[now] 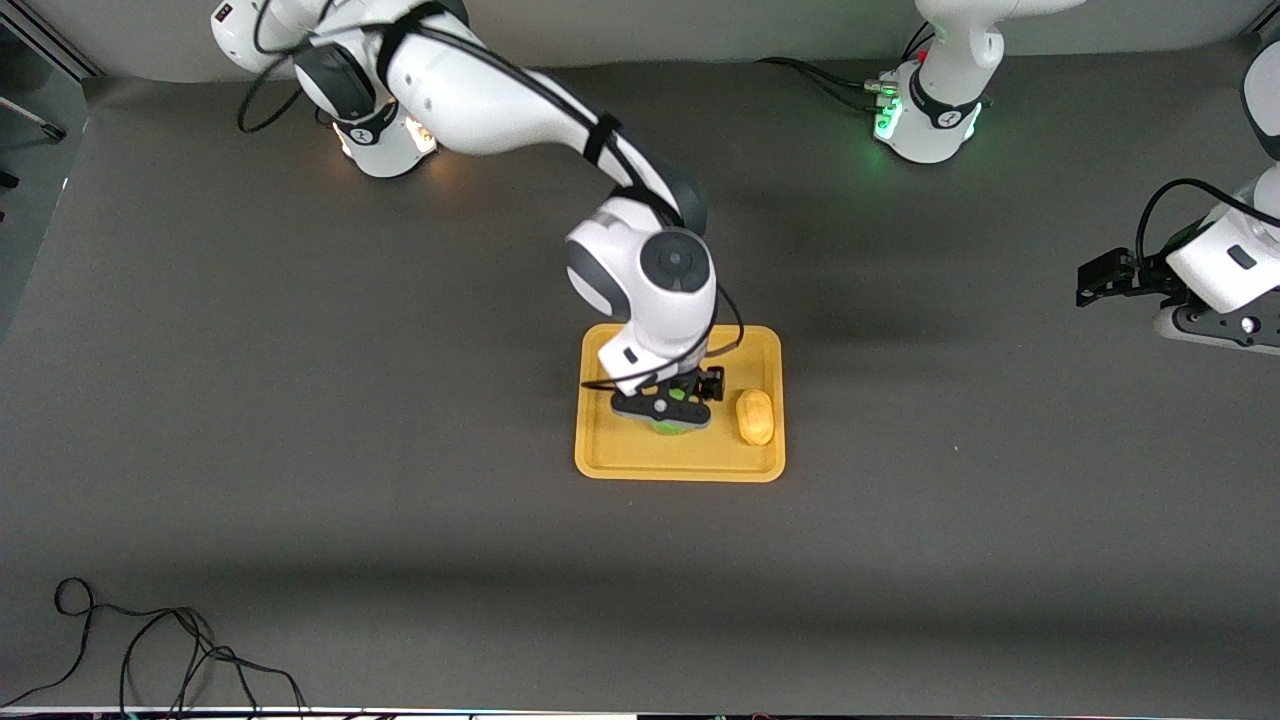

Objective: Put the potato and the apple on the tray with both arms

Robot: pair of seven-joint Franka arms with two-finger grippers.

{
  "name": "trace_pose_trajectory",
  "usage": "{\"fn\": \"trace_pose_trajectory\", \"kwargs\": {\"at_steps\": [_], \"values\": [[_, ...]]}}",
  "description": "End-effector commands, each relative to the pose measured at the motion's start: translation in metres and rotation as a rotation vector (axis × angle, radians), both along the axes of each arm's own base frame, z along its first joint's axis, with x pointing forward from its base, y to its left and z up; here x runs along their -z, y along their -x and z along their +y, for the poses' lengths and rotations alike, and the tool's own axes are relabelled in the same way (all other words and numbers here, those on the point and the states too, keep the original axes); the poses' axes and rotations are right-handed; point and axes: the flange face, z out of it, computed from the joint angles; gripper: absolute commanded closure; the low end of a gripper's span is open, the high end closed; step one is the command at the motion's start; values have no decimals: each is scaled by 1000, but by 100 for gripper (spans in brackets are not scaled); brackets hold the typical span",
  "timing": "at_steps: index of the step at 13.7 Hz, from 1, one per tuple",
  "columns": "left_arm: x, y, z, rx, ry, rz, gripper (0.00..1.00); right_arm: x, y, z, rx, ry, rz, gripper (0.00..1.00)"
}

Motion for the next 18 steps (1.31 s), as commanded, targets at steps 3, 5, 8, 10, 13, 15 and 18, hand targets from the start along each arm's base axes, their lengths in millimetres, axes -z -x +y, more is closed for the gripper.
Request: {"fn": "trace_pose_trajectory", "kwargs": {"at_steps": [3,5,8,10,13,15,18], "values": [[-2,-4,0,5,-7,-15,1,-143,19,-55,21,44,20,0],[0,-4,-1,6,-7,-11,1,-184,21,-104,-49,93,84,0],[0,-4,-2,8,-7,-11,1,-233,25,-184,-96,100,114,0],[0,-4,-2,8,-7,-9,1,-249,21,-243,-140,97,133,0],[1,-5,-1,8,-7,-9,1,-259,7,-352,-161,78,140,0],[-1,-4,-3,9,-7,-9,1,-261,6,-418,-173,37,128,0],[-1,-4,-2,9,-7,-8,1,-261,-4,-506,-199,2,128,0]]}}
